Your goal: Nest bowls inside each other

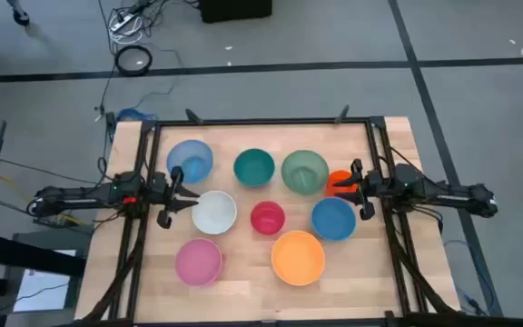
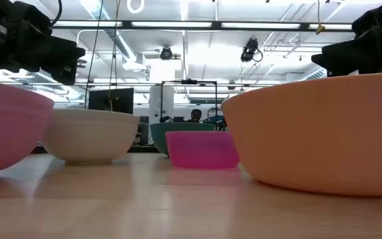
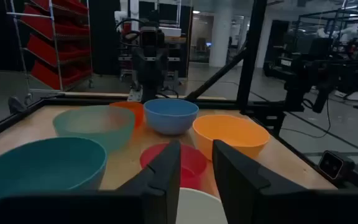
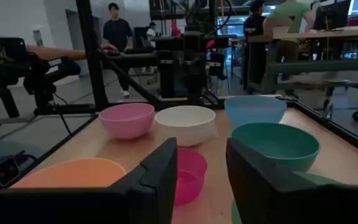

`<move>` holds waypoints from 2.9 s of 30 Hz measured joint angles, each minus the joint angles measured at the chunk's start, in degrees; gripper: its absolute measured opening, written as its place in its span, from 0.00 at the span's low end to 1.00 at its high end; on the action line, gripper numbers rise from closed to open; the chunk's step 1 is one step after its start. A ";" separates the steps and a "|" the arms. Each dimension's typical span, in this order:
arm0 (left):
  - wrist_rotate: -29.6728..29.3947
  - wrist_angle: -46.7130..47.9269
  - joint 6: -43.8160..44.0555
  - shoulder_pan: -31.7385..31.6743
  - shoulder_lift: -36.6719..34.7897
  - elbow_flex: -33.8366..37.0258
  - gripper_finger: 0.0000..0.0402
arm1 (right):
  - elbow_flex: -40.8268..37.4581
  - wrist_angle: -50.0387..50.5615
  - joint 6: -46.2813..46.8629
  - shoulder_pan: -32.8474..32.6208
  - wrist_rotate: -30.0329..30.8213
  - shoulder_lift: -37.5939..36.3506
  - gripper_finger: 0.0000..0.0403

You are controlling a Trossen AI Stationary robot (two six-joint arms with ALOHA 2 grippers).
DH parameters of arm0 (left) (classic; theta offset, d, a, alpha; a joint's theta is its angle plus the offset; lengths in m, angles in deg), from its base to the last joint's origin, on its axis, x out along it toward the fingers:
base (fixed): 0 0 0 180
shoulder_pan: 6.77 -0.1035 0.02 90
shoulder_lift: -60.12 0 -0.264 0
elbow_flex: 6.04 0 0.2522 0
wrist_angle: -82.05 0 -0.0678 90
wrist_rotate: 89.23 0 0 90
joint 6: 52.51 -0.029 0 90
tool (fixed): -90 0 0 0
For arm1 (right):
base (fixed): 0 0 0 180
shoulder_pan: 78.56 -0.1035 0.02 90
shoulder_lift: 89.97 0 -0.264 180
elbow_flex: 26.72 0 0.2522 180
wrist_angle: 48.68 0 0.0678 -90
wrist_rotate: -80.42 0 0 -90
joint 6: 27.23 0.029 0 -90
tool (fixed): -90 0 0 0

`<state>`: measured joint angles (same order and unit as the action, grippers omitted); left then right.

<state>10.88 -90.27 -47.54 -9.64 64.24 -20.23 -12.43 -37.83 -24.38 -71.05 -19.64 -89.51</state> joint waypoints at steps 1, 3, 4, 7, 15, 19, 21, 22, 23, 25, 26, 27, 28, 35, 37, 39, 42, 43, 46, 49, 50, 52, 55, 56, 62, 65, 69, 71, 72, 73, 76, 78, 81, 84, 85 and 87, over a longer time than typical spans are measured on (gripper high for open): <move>0.00 0.01 0.00 -0.01 0.00 0.01 0.25 | 0.01 -0.01 0.00 0.00 0.00 0.01 0.32; 0.00 0.01 0.00 0.00 0.00 0.01 0.25 | 0.01 0.01 0.01 0.00 0.00 0.01 0.32; 0.00 0.01 0.00 0.00 0.00 0.01 0.25 | -0.01 0.01 0.00 0.00 0.00 0.00 0.32; 0.00 0.02 0.00 0.00 0.00 0.02 0.25 | -0.01 0.01 0.00 0.00 0.00 -0.01 0.32; 0.00 -0.28 0.00 -0.11 -0.04 0.00 0.25 | 0.01 -0.01 0.01 0.00 0.00 0.01 0.32; -0.01 -0.35 -0.02 -0.11 -0.04 0.02 0.25 | -0.01 -0.01 0.00 0.00 0.00 -0.01 0.32; 0.00 -0.35 -0.01 -0.11 -0.04 0.02 0.25 | -0.01 0.00 0.00 0.00 -0.01 0.01 0.32; -0.01 -0.35 0.00 -0.11 -0.04 0.01 0.25 | -0.01 -0.01 0.01 0.00 -0.01 0.00 0.32; 0.00 -0.36 -0.01 -0.11 -0.04 0.00 0.25 | -0.01 -0.01 0.00 0.00 0.00 0.01 0.32; 0.00 -0.35 0.00 -0.11 -0.04 0.00 0.25 | -0.01 -0.01 0.02 0.00 -0.02 -0.01 0.32; -0.02 -0.37 0.00 -0.11 -0.04 0.02 0.25 | -0.01 0.01 0.01 0.00 -0.01 -0.01 0.32; 0.00 -0.37 -0.02 -0.11 -0.04 0.02 0.25 | -0.01 -0.01 0.02 0.00 -0.02 0.01 0.32; 0.00 -0.37 -0.02 -0.11 -0.04 0.01 0.25 | -0.01 -0.01 0.00 0.00 0.00 -0.01 0.32; 0.00 -0.37 0.00 -0.11 -0.04 0.02 0.25 | -0.01 -0.01 0.00 0.00 -0.02 -0.01 0.32; 0.00 -0.37 0.00 -0.11 -0.04 0.02 0.25 | -0.01 -0.01 0.00 0.00 0.00 0.01 0.32; 0.00 -0.42 -0.12 -0.11 -0.04 0.02 0.25 | -0.01 -0.01 0.00 0.00 -0.02 -0.01 0.32; -0.73 -2.90 -4.56 -0.11 0.00 0.01 0.25 | -0.01 -0.01 0.00 0.00 -0.01 -0.01 0.32; -1.36 -5.01 -6.47 -0.11 0.00 0.02 0.25 | 0.01 0.01 0.00 0.00 -0.02 0.01 0.32; -1.51 -15.01 -7.13 -0.11 0.00 0.01 0.25 | 0.00 -0.01 0.00 0.00 -0.02 0.00 0.32; -1.50 -26.30 -2.44 -0.11 -0.06 0.02 0.25 | 0.00 -0.01 0.00 0.00 -0.02 0.00 0.32; -1.52 -29.43 -1.24 -0.11 -0.04 0.02 0.25 | 0.01 -0.01 0.00 0.00 -0.02 0.01 0.32; -2.50 -34.39 -0.17 -0.13 -0.07 0.02 0.25 | -0.01 -0.01 0.00 0.00 0.00 -0.01 0.32; -4.38 -36.08 1.53 -0.15 -0.05 -0.09 0.25 | -0.01 -0.01 0.00 0.00 -0.02 0.00 0.32; -4.42 -35.80 1.67 -0.15 -0.03 -0.09 0.25 | 0.00 -0.01 0.00 0.00 -0.02 0.01 0.32; -4.26 -35.54 1.42 -0.15 -0.02 -0.11 0.25 | -0.01 -0.01 0.00 0.00 0.00 -0.01 0.32; -4.25 -35.60 1.18 -0.15 -0.02 -0.21 0.25 | -0.01 -0.01 -0.01 0.00 -0.02 0.00 0.32; -4.17 -35.43 1.36 -0.13 -0.02 -0.22 0.25 | -0.01 -3.95 -4.58 0.00 1.11 0.03 0.32; -3.72 -34.71 3.19 -0.13 -0.04 -0.31 0.25 | -0.01 -10.29 6.38 -0.32 0.41 0.13 0.32; -3.32 -34.36 4.53 -0.13 -0.04 -0.31 0.25 | -0.01 -13.45 15.13 -0.54 -0.14 0.16 0.32; -3.04 -34.12 5.25 -0.13 -0.03 -0.31 0.25 | -0.01 -16.31 22.77 -0.69 -0.12 0.17 0.32; -0.51 -34.28 5.75 -0.13 -0.04 -0.32 0.25 | -0.01 -21.06 30.14 -0.66 0.43 0.27 0.32; 1.61 -34.36 5.78 -0.13 -0.04 -0.33 0.25 | -0.01 -22.52 29.65 -0.66 0.39 0.29 0.32; 2.43 -34.34 5.78 -0.13 -0.04 -0.33 0.25 | -0.01 -24.81 29.41 -0.66 0.50 0.27 0.32; 1.84 -34.34 5.79 -0.11 -0.04 -0.35 0.25 | -0.01 -26.16 25.23 -0.63 2.51 0.32 0.32; 0.93 -34.51 5.77 -0.13 -0.04 -0.35 0.25 | -0.01 -26.34 23.96 -0.63 3.40 0.30 0.32; -1.62 -35.30 5.79 -0.13 -0.04 -0.35 0.25 | -0.01 -26.59 20.68 -0.61 5.83 0.29 0.32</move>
<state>9.26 -125.57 -41.75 -9.78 64.20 -20.58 -12.44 -64.42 -3.70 -71.66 -13.82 -89.22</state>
